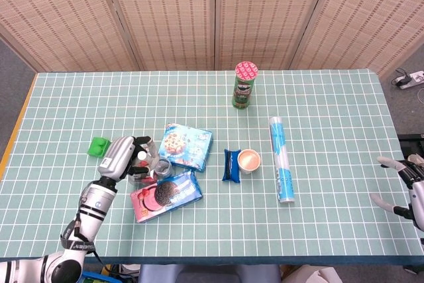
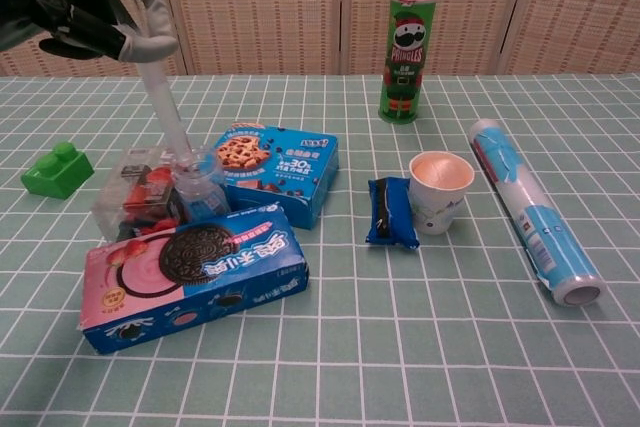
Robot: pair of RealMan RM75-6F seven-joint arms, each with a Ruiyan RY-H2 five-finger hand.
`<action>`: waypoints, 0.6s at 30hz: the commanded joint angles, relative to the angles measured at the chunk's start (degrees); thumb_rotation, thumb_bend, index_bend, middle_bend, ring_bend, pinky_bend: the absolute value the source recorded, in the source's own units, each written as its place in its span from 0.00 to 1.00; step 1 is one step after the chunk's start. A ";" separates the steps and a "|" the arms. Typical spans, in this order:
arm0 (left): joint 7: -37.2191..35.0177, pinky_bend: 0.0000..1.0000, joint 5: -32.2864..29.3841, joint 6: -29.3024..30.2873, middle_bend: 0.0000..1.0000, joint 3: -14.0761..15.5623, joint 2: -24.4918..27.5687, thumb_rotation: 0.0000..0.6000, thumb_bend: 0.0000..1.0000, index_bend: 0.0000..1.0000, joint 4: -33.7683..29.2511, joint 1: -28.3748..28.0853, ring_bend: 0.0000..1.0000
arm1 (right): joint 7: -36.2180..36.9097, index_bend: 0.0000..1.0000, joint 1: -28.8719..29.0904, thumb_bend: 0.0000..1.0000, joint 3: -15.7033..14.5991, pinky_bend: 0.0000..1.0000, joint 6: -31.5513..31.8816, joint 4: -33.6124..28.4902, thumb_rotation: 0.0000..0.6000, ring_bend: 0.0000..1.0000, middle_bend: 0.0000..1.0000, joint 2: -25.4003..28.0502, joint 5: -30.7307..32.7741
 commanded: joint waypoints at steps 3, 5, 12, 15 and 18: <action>-0.82 1.00 -0.02 -0.60 1.00 0.48 -0.55 1.00 0.42 0.86 1.60 -0.16 1.00 | -0.02 0.28 0.02 0.05 -0.01 0.35 -0.13 -0.04 1.00 0.29 0.37 0.04 0.09; -0.83 1.00 0.21 -0.69 1.00 0.75 -0.90 1.00 0.42 0.86 2.41 -0.25 1.00 | 0.01 0.28 0.02 0.05 0.02 0.35 -0.15 -0.05 1.00 0.29 0.37 0.05 0.17; -0.38 1.00 1.31 -1.59 1.00 2.54 -3.17 1.00 0.42 0.86 6.37 -0.72 1.00 | -0.01 0.28 0.16 0.05 0.03 0.35 -0.56 0.01 1.00 0.29 0.37 0.04 0.36; -1.35 1.00 1.28 -2.30 1.00 2.75 -4.22 1.00 0.42 0.86 8.04 -0.86 1.00 | -0.02 0.28 0.18 0.05 0.04 0.35 -0.61 -0.02 1.00 0.29 0.37 0.05 0.39; -2.54 1.00 1.66 -3.39 1.00 3.13 -4.97 1.00 0.42 0.86 9.65 -0.98 1.00 | 0.12 0.28 0.17 0.05 0.11 0.35 -0.63 0.02 1.00 0.29 0.37 0.06 0.55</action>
